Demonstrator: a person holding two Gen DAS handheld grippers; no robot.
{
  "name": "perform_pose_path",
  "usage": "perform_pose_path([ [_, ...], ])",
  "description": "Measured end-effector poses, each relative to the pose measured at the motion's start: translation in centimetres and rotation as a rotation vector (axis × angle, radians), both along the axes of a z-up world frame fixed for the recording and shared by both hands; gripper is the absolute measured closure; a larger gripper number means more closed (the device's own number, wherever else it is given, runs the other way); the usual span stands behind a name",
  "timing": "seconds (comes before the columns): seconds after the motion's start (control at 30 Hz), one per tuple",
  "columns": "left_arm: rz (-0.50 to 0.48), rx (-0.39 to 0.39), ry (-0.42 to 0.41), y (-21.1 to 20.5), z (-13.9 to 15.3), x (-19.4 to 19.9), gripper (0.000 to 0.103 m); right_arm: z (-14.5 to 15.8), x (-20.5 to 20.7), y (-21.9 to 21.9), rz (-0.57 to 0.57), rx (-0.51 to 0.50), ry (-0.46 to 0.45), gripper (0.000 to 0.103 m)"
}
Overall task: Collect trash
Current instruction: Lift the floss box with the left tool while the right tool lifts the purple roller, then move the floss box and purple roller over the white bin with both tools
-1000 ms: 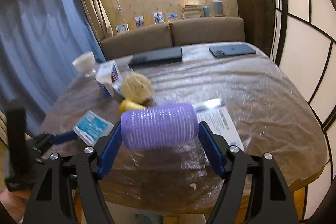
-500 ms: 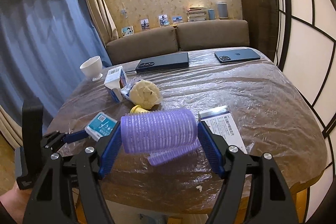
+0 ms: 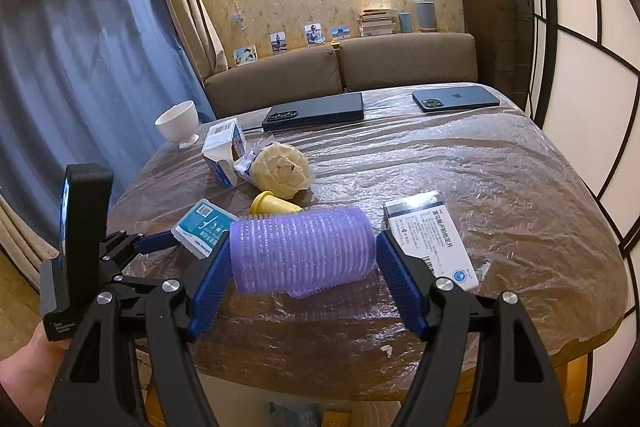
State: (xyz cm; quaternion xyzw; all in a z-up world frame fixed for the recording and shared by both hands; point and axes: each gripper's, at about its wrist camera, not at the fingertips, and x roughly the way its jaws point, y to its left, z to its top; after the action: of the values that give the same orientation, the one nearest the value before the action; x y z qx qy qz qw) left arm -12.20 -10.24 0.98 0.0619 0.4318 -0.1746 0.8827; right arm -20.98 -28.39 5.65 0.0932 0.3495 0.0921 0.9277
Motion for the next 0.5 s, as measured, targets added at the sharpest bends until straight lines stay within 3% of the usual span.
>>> perform_pose_path([
  [0.07,0.003,-0.004,-0.005,0.0,0.1,0.1,0.019,-0.1,0.0,0.0,0.0,0.004,0.008,0.033],
  [0.5,0.045,-0.085,-0.027,1.6,2.2,-2.4,0.019,-0.7,-0.5,-1.4,0.022,0.077,0.053,0.033],
])
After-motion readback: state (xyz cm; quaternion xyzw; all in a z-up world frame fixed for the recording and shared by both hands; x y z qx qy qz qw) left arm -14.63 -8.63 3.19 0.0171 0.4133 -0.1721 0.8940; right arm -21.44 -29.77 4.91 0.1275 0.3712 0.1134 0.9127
